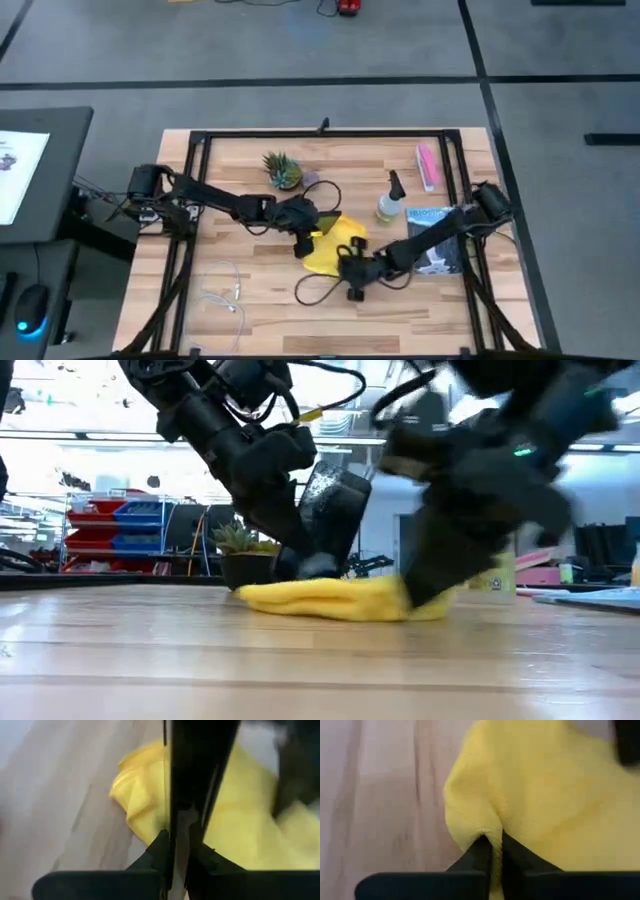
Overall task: Apply microfiber cloth
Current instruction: Wipe the front side of the cellphone using the yellow microfiber cloth
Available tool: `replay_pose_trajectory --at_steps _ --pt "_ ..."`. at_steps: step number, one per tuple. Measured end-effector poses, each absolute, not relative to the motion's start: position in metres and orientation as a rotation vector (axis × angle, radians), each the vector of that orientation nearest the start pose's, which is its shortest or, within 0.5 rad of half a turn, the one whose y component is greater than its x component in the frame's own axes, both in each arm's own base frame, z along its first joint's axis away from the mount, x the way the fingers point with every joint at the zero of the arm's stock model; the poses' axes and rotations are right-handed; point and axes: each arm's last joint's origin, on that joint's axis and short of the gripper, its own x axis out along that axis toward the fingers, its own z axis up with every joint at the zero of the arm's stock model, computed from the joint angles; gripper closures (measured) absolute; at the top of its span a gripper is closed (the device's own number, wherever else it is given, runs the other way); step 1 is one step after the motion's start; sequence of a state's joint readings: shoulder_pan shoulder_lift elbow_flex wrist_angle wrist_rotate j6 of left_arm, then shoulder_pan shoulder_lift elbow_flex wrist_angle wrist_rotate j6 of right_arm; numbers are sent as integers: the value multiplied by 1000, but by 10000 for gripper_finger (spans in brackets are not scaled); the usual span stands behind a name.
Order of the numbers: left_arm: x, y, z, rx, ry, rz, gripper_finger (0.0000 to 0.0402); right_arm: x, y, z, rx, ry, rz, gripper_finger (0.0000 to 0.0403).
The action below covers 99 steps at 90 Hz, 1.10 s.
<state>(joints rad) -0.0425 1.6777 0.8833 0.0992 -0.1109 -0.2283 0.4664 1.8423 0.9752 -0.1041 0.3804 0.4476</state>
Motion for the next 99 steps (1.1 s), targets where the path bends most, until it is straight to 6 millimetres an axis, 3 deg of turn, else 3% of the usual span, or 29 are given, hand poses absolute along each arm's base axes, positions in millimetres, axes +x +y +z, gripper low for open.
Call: replay_pose_trajectory --at_steps 26,34,52,72,99 --pt "342 -19 161 -230 692 62 394 280 162 234 12 526 -226 402" --pt "344 -23 158 -250 682 47 394 274 159 251 -13 450 -301 402" --pt "347 -33 154 -290 667 -25 394 285 142 248 -17 456 -379 402" --pt "354 -52 147 -355 624 -156 394 307 123 217 15 574 -398 403" --pt "361 -51 112 -535 710 -202 394 324 109 185 86 689 -407 400"
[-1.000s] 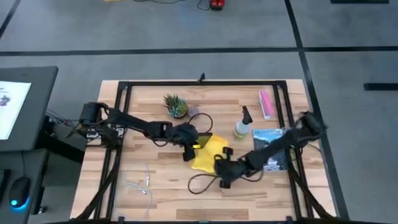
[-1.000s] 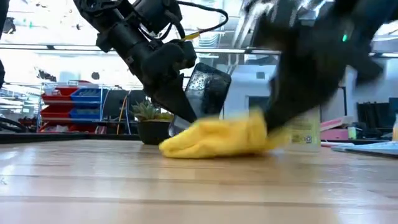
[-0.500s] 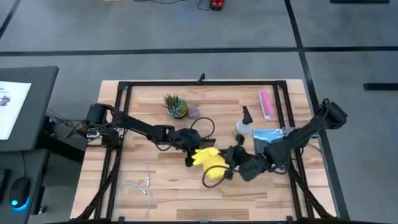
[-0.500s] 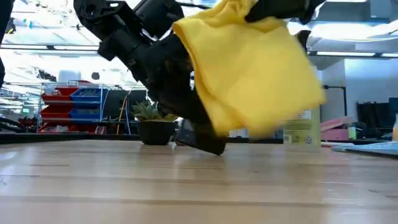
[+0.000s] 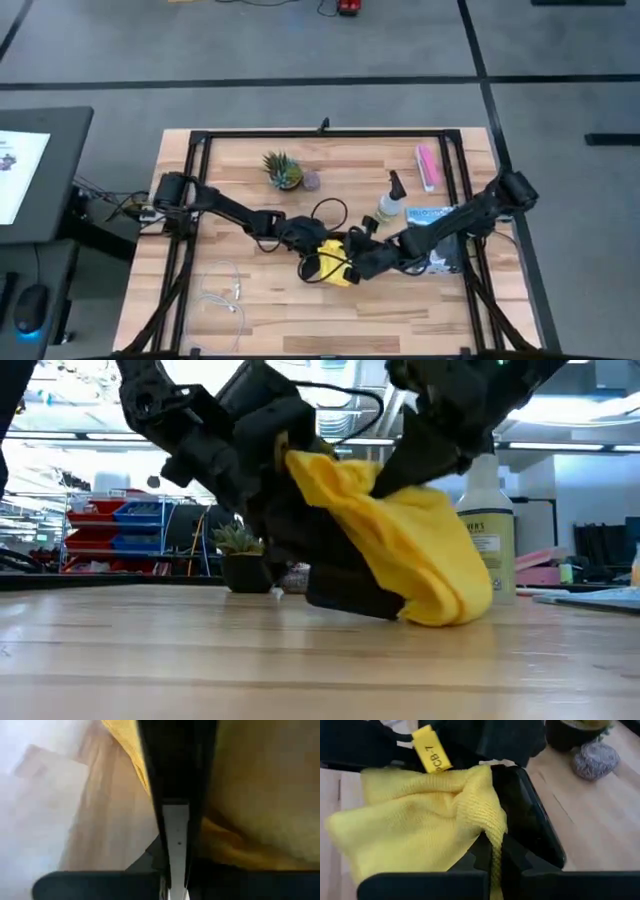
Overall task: Apply microfiber cloth
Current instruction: Wipe the front side of the cellphone using the yellow microfiber cloth
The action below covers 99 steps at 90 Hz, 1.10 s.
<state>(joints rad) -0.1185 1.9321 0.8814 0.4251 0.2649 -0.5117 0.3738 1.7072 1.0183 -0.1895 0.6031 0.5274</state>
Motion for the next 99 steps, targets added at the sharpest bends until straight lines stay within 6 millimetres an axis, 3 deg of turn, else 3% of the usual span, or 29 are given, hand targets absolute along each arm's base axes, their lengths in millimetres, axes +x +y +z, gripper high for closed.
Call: replay_pose_trajectory --at_steps 15,40,52,82,99 --pt "366 -42 102 -624 706 -283 393 327 102 180 94 709 -432 397" --pt "366 -37 102 -618 708 -294 393 329 91 199 14 661 -596 401" --pt "366 -40 102 -599 705 -327 394 329 84 194 -16 683 -652 401" --pt "367 -39 103 -606 690 -318 394 328 102 183 -74 693 -625 401" --pt "366 -39 101 -612 716 -303 394 321 110 204 -103 674 -625 401"
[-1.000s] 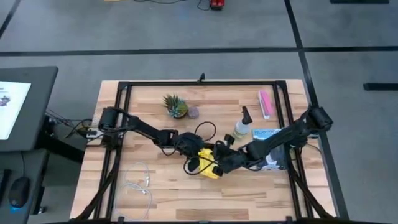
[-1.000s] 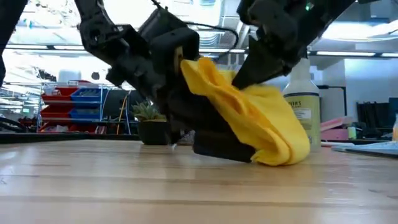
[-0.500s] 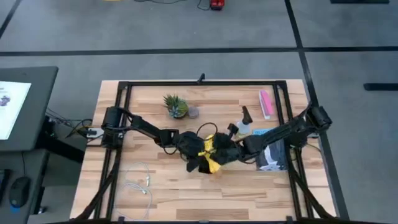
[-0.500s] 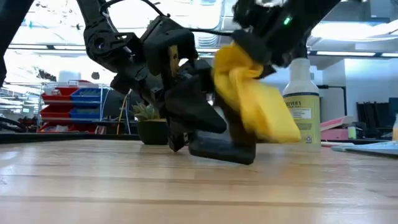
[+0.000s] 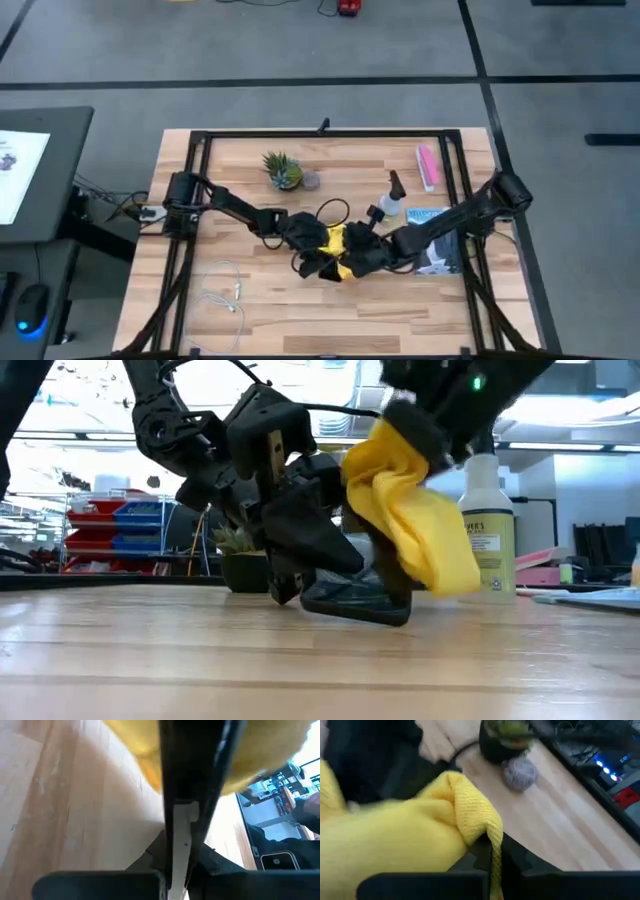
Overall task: Apply microfiber cloth
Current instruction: Wipe the front side of the cellphone using the yellow microfiber cloth
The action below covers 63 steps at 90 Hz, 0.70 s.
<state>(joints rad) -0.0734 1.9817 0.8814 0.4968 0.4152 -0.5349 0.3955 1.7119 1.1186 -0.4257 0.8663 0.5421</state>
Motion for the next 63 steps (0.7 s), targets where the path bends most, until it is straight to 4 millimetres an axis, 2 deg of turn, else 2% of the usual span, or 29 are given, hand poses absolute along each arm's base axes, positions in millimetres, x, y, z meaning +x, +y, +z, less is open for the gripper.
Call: replay_pose_trajectory --at_steps 19,39,55,63 --pt "364 -35 99 -621 746 -288 394 320 126 229 -131 698 -577 402" --pt "365 -29 98 -626 742 -269 394 308 148 261 -222 744 -549 402" --pt "365 -28 98 -626 737 -264 394 286 155 283 -293 781 -632 403" --pt "365 -28 99 -625 731 -263 394 275 154 292 -346 709 -736 403"
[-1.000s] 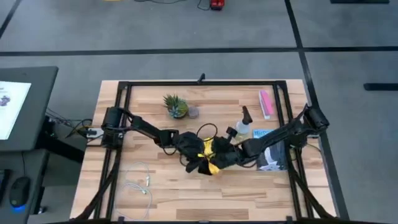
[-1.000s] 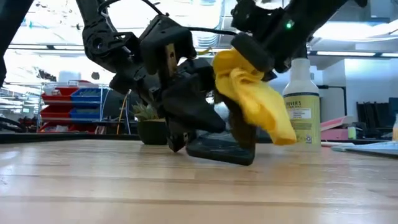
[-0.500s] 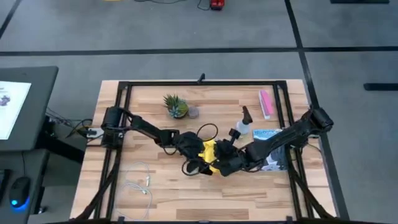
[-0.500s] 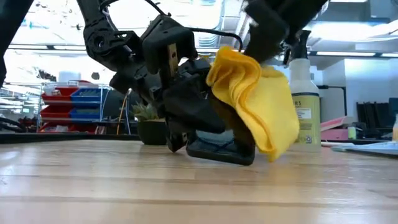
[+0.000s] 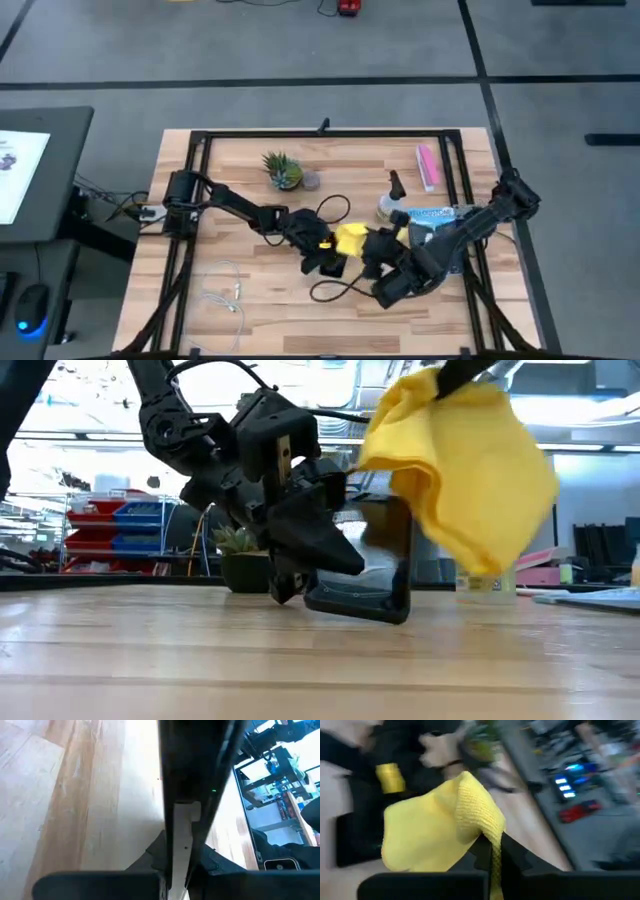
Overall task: Apply microfiber cloth
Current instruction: Wipe the front side of the cellphone using the yellow microfiber cloth
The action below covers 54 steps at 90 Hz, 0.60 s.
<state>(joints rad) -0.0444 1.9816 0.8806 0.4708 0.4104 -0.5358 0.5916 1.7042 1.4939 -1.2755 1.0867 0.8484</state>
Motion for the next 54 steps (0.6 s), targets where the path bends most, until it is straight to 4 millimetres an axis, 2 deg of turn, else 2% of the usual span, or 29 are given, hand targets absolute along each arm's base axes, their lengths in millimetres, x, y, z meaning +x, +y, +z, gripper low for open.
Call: replay_pose_trajectory --at_steps 10,19,37,48,54 --pt "366 -27 99 -626 724 -253 394 274 156 295 -378 523 -829 403" --pt "366 -27 99 -630 713 -243 394 292 165 284 -414 500 -815 403" --pt "369 -25 102 -639 668 -221 393 340 185 234 -468 650 -637 403" --pt "369 -25 102 -639 666 -220 393 353 188 197 -458 762 -577 403" --pt "369 -25 102 -640 666 -221 393 357 189 184 -424 792 -571 403"
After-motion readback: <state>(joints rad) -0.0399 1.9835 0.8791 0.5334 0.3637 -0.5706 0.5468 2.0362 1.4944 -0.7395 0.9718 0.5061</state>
